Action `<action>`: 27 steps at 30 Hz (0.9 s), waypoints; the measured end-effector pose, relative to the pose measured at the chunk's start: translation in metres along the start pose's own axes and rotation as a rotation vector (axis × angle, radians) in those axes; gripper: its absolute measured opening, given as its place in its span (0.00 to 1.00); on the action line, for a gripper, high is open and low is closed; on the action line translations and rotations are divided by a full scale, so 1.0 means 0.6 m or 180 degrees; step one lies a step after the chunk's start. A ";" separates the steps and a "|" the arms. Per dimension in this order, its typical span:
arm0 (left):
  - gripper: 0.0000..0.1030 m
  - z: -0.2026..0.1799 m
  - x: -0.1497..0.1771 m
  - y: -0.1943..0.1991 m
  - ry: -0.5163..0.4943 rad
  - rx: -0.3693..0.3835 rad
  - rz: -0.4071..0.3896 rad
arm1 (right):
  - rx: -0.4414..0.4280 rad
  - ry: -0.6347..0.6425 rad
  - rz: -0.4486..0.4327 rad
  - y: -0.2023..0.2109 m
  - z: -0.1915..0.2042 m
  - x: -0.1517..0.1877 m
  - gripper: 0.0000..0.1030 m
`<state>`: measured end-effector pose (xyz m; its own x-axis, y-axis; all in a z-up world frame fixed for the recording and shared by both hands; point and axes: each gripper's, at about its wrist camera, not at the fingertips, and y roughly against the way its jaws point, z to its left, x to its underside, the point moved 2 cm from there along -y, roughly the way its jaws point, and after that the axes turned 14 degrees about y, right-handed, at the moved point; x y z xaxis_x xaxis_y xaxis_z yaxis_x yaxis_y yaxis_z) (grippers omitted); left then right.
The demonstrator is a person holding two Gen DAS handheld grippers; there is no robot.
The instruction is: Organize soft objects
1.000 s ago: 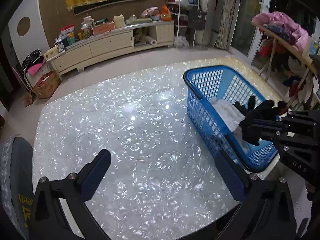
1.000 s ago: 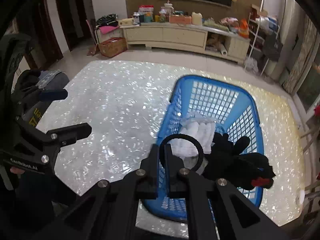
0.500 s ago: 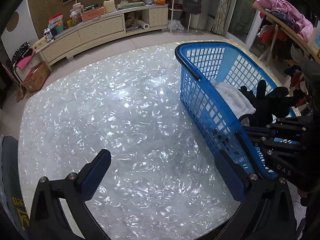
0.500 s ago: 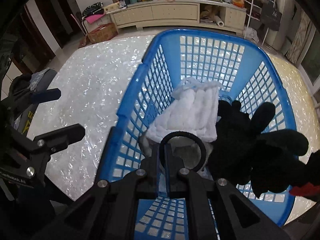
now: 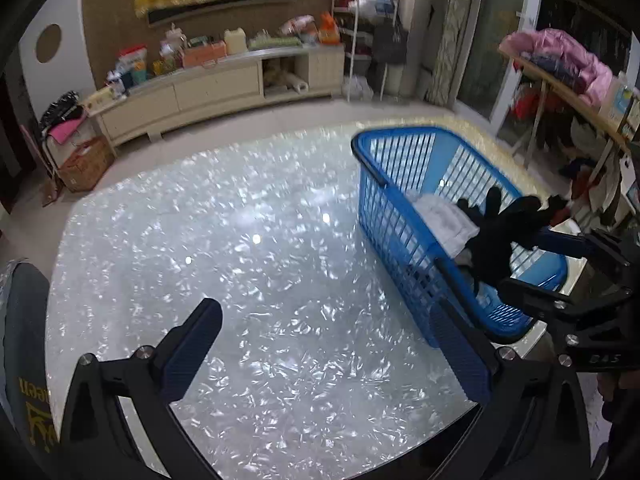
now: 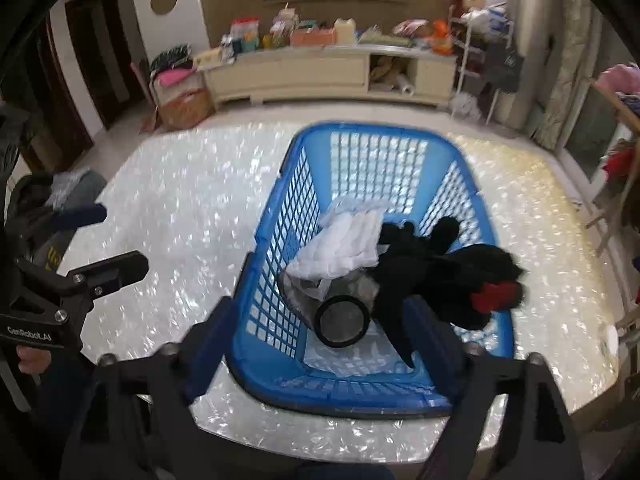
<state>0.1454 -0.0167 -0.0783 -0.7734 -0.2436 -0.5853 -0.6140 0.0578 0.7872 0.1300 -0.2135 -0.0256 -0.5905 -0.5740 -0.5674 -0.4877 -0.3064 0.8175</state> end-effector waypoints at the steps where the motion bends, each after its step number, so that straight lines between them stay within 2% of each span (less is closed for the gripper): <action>1: 1.00 0.001 0.002 0.012 0.0012 0.0010 -0.0057 | 0.0017 -0.0025 -0.0097 0.021 0.002 0.001 0.92; 3: 1.00 0.002 0.007 0.044 0.0038 0.0040 -0.0217 | 0.0063 -0.0041 -0.0199 0.038 0.003 -0.002 0.99; 6: 1.00 0.005 0.010 0.092 0.0078 0.0075 -0.0434 | 0.0188 -0.0049 -0.0427 0.079 0.018 -0.005 1.00; 8: 1.00 0.006 0.013 0.126 0.0080 0.0108 -0.0571 | 0.0364 -0.0098 -0.0774 0.122 0.035 -0.001 1.00; 12: 1.00 0.001 0.022 0.208 0.0010 0.0027 -0.1081 | 0.0524 -0.0173 -0.1217 0.178 0.062 -0.006 1.00; 14: 1.00 -0.001 0.025 0.241 -0.0018 0.0039 -0.1259 | 0.0618 -0.0179 -0.1383 0.205 0.076 -0.010 1.00; 20: 1.00 0.003 0.041 0.313 0.0057 0.0068 -0.1536 | 0.0918 -0.0085 -0.1629 0.263 0.117 -0.010 1.00; 24: 1.00 0.010 0.056 0.348 0.0107 0.0102 -0.1659 | 0.0940 -0.0093 -0.1715 0.279 0.129 -0.004 1.00; 27: 1.00 0.012 0.066 0.364 0.0117 0.0198 -0.1648 | 0.0925 -0.0127 -0.1703 0.264 0.129 0.003 1.00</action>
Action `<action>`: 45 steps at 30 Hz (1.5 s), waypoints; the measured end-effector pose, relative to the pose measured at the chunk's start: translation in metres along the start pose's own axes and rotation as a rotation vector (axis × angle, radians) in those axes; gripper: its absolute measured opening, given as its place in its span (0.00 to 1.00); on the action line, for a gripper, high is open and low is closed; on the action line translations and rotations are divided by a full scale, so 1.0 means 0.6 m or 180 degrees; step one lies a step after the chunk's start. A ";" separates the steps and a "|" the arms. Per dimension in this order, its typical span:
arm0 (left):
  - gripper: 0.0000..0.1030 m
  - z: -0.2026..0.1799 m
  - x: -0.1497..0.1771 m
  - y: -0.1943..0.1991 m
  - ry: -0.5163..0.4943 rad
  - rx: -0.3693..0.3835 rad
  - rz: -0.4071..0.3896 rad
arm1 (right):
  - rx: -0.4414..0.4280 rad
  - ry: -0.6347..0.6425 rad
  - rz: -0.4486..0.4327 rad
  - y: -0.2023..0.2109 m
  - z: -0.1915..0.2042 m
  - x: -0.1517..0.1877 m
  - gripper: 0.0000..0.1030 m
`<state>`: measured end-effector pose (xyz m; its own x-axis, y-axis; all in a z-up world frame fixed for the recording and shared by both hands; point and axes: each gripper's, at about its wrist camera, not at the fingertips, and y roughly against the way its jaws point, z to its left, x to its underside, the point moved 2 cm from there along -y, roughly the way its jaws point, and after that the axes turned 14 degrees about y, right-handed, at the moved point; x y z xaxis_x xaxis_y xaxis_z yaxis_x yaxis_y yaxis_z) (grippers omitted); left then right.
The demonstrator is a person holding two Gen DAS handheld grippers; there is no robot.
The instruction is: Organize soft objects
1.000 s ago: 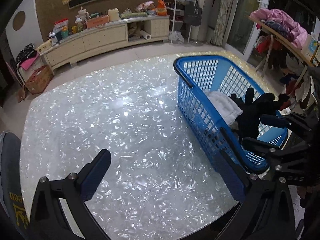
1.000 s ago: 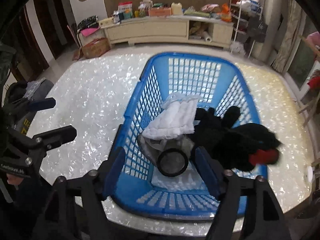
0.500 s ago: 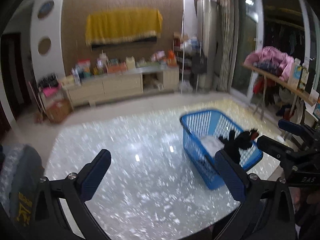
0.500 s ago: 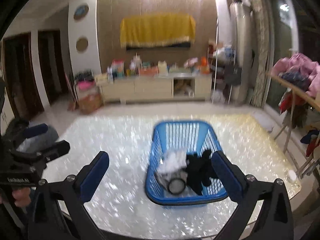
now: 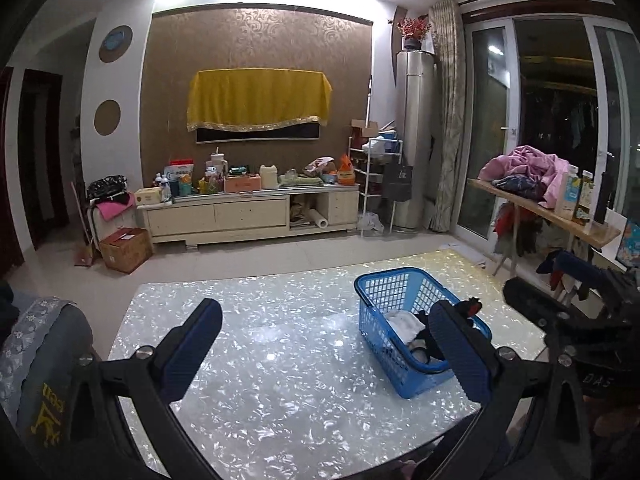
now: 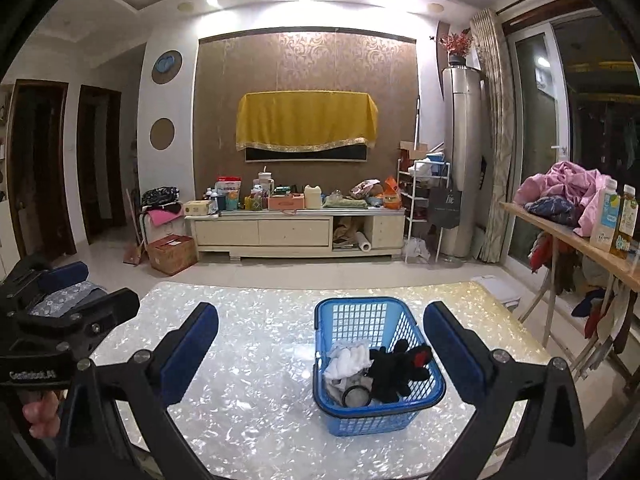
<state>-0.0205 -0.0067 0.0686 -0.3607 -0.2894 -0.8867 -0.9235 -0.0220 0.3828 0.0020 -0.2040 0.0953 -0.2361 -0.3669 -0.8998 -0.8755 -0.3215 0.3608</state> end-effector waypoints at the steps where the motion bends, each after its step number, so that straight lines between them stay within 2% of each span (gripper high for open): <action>1: 1.00 0.000 0.002 0.005 -0.0009 -0.0004 0.0000 | -0.0022 -0.0024 0.0000 -0.002 0.000 0.004 1.00; 45: 1.00 -0.013 0.024 0.034 -0.0043 0.0018 -0.0008 | -0.0060 -0.0058 0.0022 0.021 0.015 0.020 1.00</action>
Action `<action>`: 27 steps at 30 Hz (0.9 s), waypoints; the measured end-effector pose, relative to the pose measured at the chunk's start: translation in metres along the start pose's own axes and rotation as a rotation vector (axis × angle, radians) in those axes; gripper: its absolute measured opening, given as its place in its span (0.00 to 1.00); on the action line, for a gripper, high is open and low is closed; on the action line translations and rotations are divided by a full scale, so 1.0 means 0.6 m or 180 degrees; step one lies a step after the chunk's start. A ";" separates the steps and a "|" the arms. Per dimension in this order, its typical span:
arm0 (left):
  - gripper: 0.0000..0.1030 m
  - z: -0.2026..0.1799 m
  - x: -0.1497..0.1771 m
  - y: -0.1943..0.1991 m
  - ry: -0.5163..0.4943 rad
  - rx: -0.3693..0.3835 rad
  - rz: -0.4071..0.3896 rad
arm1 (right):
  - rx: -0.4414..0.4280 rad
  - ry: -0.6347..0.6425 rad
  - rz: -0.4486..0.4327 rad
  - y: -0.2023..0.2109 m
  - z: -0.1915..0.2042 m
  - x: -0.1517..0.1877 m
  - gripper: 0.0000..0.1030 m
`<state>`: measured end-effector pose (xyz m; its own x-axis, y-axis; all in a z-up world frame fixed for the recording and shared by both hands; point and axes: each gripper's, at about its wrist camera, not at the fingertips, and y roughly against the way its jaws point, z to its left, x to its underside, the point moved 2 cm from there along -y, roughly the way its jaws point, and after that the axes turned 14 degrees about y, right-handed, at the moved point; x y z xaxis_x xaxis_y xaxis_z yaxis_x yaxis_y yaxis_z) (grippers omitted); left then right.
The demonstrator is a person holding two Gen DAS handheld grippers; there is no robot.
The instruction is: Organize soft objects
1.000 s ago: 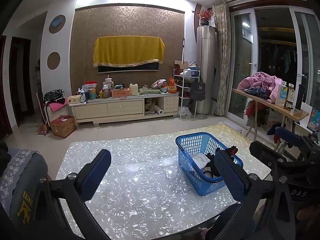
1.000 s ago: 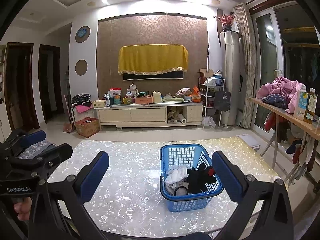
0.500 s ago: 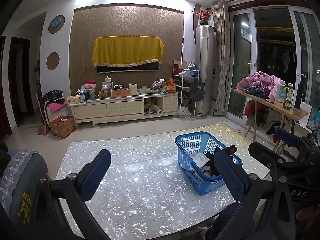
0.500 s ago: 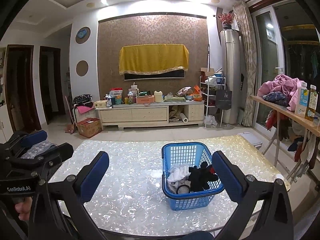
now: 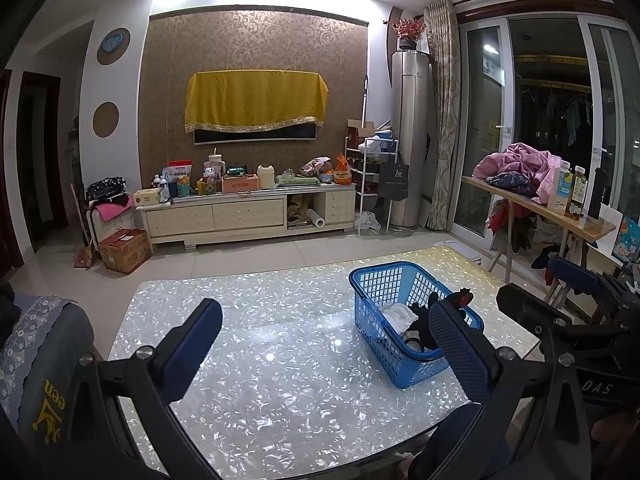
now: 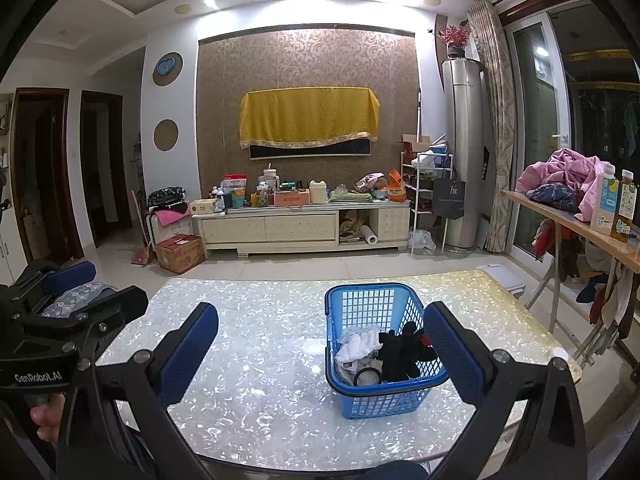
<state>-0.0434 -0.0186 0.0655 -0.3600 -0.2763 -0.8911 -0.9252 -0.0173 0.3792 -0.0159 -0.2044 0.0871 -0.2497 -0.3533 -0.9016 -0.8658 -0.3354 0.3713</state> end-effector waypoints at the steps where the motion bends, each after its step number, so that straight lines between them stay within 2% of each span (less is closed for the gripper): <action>1: 1.00 0.000 0.000 0.000 0.0005 -0.0004 0.0000 | 0.0001 0.0002 0.0009 0.001 0.001 0.000 1.00; 27: 1.00 -0.002 0.001 0.008 0.0009 0.0020 0.0015 | 0.0008 -0.0029 -0.0007 0.012 0.007 -0.003 1.00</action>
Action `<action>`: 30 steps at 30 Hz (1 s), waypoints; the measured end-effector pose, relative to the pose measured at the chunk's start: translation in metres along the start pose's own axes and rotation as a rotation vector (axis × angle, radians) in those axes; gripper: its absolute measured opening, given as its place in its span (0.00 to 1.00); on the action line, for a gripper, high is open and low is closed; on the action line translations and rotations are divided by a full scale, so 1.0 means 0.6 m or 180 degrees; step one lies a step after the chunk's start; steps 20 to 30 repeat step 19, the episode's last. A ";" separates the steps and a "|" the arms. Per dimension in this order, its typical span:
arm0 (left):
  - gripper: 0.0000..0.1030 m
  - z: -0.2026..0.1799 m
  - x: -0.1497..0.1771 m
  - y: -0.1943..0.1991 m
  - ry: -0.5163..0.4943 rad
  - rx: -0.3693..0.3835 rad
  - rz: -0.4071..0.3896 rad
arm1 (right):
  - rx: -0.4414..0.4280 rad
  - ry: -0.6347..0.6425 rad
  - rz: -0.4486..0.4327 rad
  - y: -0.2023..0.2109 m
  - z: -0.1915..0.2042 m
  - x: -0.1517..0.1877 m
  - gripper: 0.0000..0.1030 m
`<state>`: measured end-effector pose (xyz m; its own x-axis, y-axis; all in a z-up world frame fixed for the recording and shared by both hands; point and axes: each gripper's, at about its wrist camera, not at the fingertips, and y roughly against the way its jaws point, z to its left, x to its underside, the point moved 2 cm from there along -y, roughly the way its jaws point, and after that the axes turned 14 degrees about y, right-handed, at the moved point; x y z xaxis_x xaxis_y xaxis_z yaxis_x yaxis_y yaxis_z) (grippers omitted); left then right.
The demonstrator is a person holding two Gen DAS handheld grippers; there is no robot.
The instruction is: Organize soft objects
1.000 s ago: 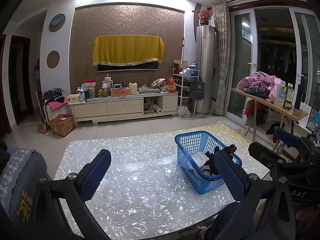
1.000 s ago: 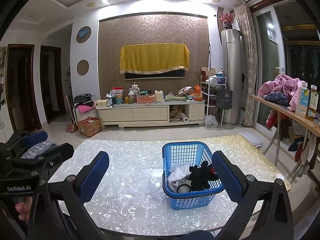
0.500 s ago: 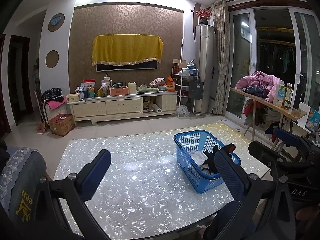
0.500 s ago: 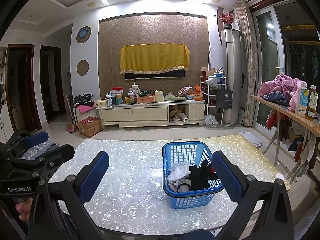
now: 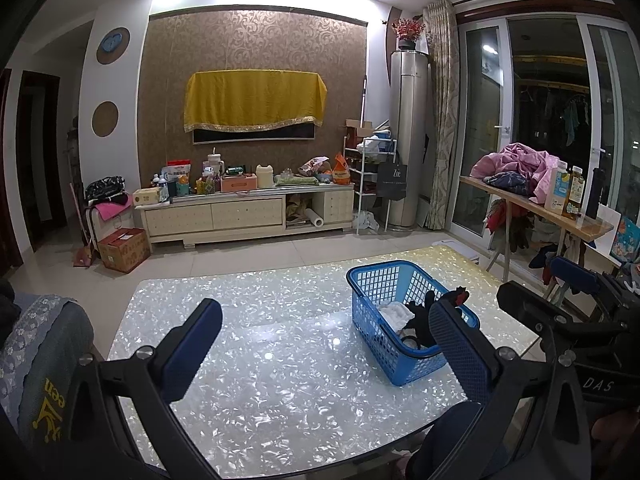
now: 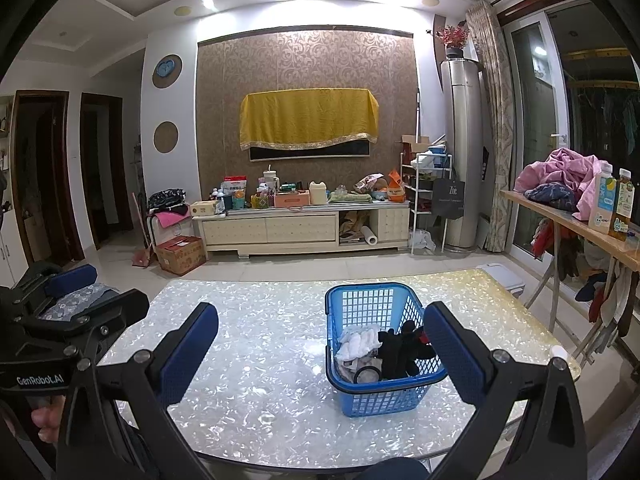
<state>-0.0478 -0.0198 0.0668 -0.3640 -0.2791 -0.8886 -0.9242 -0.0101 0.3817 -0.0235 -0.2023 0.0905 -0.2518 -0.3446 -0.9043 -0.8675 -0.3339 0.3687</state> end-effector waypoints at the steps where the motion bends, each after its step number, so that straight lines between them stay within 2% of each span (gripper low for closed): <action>1: 1.00 0.000 0.000 0.001 0.0006 0.0002 0.0002 | -0.0002 -0.0002 -0.0003 0.001 0.000 0.000 1.00; 30: 1.00 0.000 0.000 0.005 0.0011 -0.0019 0.0001 | -0.0001 -0.0010 0.0005 0.006 -0.001 -0.002 1.00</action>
